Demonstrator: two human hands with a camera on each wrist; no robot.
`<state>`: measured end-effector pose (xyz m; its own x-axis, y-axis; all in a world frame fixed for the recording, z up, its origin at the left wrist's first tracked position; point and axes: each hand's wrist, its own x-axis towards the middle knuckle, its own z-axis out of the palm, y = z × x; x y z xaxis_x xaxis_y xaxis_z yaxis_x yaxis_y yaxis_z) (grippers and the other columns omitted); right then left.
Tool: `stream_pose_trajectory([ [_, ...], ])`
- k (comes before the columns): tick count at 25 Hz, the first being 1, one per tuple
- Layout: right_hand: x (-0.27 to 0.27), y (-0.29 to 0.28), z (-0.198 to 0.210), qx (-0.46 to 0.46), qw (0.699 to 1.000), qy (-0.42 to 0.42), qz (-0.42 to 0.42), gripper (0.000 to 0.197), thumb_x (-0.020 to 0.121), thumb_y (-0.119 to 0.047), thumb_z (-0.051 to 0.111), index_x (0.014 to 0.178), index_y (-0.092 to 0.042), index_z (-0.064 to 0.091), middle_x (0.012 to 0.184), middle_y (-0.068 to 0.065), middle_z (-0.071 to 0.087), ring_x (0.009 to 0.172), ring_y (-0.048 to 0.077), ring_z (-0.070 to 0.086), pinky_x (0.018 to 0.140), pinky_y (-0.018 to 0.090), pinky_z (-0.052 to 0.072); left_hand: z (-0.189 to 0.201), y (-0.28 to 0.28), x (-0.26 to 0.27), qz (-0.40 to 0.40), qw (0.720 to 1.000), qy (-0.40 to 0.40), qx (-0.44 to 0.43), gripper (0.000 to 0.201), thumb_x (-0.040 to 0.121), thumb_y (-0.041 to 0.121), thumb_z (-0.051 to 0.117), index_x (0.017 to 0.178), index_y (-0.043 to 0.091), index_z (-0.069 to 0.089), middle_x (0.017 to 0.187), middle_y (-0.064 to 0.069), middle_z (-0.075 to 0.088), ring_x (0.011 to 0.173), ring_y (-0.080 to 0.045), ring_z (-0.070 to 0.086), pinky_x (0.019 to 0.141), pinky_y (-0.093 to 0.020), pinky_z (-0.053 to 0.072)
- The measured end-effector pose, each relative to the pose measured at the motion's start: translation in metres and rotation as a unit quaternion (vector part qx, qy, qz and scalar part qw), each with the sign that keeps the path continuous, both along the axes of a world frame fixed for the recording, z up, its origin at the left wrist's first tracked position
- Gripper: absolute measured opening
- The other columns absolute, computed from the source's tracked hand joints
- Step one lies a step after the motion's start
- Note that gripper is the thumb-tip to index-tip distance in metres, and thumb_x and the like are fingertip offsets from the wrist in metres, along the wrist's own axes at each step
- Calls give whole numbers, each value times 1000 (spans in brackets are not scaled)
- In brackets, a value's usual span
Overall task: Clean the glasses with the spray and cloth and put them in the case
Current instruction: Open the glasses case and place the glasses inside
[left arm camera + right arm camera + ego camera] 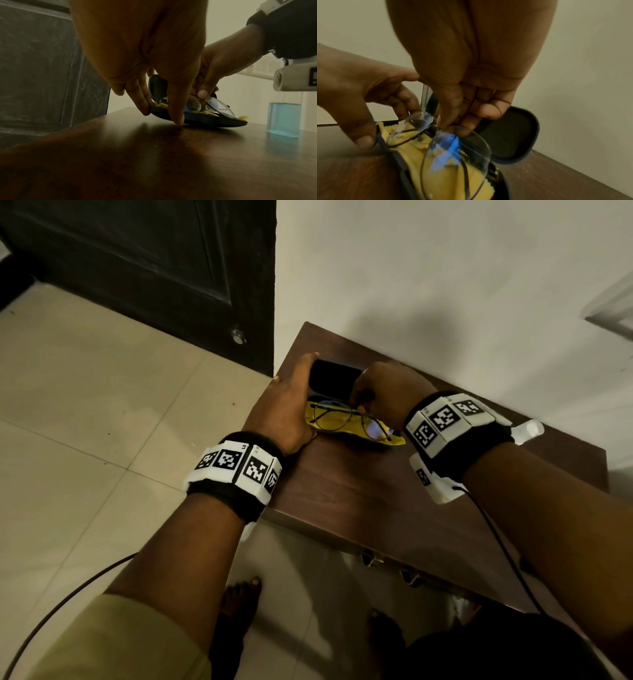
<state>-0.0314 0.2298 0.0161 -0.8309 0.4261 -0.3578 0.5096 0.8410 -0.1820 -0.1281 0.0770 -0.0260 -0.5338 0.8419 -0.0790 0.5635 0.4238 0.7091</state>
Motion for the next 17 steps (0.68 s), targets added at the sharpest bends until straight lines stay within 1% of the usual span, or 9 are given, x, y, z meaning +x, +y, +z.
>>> stream_pose_trajectory([
  [1, 0, 0, -3, 5, 1000, -5, -2, 23, 76, -14, 64, 93, -27, 74, 96, 7, 69, 83, 29, 64, 72, 30, 49, 1, 0, 1, 2, 1000, 1, 5, 92, 73, 17, 74, 146, 25, 19, 116, -13, 62, 110, -37, 55, 100, -44, 41],
  [2, 0, 1, -5, 7, 1000, -11, -2, 23, 77, -14, 64, 93, -27, 73, 97, 8, 68, 83, 30, 64, 71, 29, 46, 1, 0, 1, 5, 1000, 3, 9, 90, 74, 19, 74, 145, 24, 20, 116, -12, 63, 111, -36, 54, 103, -45, 38],
  [4, 1, -1, -5, 16, 1000, -17, 4, 22, 79, -15, 62, 94, -27, 73, 98, 9, 68, 83, 31, 63, 68, 27, 42, 1, 0, 2, 3, 1000, 13, 8, 87, 76, 22, 73, 145, 23, 20, 121, -10, 63, 117, -32, 53, 115, -44, 25],
  [6, 3, -5, -4, 54, 998, -16, 17, 22, 83, -16, 60, 99, -26, 72, 99, 10, 67, 84, 33, 63, 66, 28, 41, -1, 1, 2, -5, 1000, 25, 8, 87, 76, 24, 72, 144, 22, 19, 127, -9, 61, 122, -29, 53, 120, -42, 12],
  [7, 4, -7, -3, 79, 996, -15, 25, 23, 86, -17, 58, 101, -26, 72, 100, 11, 66, 85, 35, 63, 65, 29, 40, -1, 2, 2, -7, 1000, 28, 8, 87, 75, 24, 72, 144, 23, 19, 128, -9, 61, 122, -29, 53, 120, -41, 9],
  [9, 7, -12, 1, 114, 993, -12, 38, 24, 88, -18, 57, 105, -27, 71, 101, 13, 66, 87, 37, 63, 65, 30, 39, -3, 2, 1, -5, 999, 32, 6, 87, 75, 23, 73, 143, 23, 19, 127, -8, 62, 122, -28, 54, 120, -41, 7],
  [12, 13, -11, 10, 107, 994, 3, 35, 23, 86, -19, 59, 103, -27, 72, 101, 12, 67, 86, 37, 62, 65, 30, 41, -4, 2, 1, -9, 999, 38, 6, 87, 74, 24, 73, 143, 22, 19, 121, -7, 65, 118, -27, 57, 120, -41, 6],
  [14, 16, -5, 18, 92, 995, 34, 2, 21, 84, -20, 61, 100, -28, 73, 101, 11, 67, 87, 36, 62, 68, 32, 45, -3, 3, 1, -8, 999, 38, 3, 88, 74, 25, 73, 143, 22, 18, 117, -7, 66, 116, -27, 58, 120, -41, 6],
  [17, 21, 9, 25, 93, 987, 110, -70, 20, 81, -23, 60, 96, -26, 73, 101, 11, 68, 90, 36, 62, 75, 36, 50, -3, 3, 0, -9, 999, 40, 3, 88, 73, 26, 75, 141, 21, 20, 114, -7, 68, 112, -26, 60, 120, -41, 7],
])
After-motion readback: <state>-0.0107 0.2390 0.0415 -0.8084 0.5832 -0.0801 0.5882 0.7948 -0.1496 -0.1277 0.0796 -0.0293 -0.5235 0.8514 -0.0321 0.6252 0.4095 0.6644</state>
